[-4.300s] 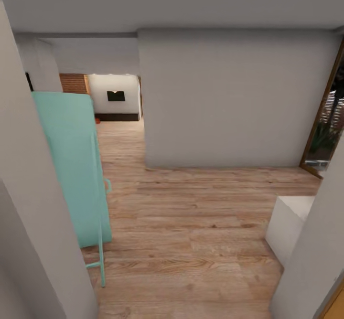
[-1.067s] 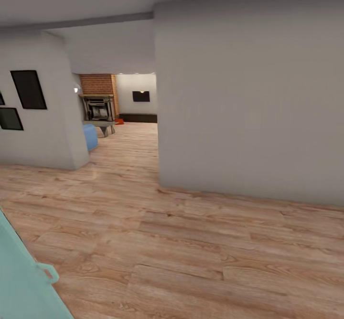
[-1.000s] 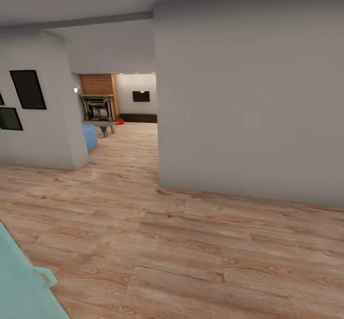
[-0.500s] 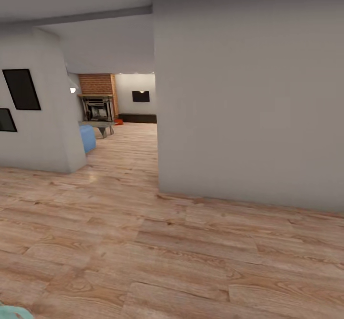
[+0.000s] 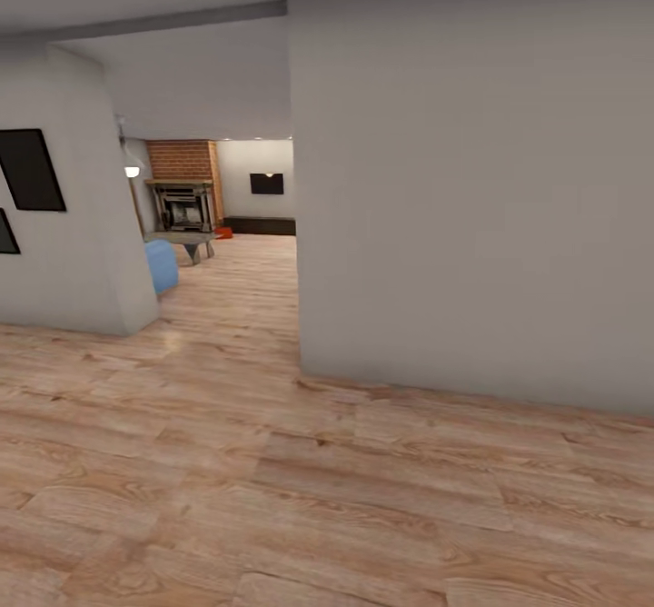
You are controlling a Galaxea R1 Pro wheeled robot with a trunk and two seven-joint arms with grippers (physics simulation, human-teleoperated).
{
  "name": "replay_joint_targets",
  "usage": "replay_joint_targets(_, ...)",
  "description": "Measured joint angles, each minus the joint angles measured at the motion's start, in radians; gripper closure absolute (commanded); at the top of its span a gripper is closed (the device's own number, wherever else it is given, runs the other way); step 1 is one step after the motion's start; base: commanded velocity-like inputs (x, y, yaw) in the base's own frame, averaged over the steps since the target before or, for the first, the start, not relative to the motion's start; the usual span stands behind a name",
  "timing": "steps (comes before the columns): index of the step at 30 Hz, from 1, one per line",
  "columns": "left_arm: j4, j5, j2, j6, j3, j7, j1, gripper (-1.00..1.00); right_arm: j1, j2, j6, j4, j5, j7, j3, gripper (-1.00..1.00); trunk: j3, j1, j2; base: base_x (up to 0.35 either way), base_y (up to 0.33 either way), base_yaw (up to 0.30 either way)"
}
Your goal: Move the two storage containers from the living room to the garage. In the garage, place one container on the floor and stack the other container on top of it (either order is fine).
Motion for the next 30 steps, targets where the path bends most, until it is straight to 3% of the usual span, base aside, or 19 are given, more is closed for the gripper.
replay_joint_targets(18, 0.000, -0.005, -0.003, 0.001, 0.000, -0.001, 0.000, -1.00, 0.000, 0.000, 0.001, 0.000, -0.002, -0.011, -0.007, -1.00, 0.000, 0.000, 0.000, 0.318, 0.000, 0.004)
replay_joint_targets(30, 0.000, 0.000, -0.002, -0.005, 0.000, 0.000, 0.000, -1.00, 0.000, 0.000, -0.004, 0.000, 0.003, -0.010, 0.002, -1.00, 0.000, 0.000, 0.000, 0.318, 0.000, 0.240)
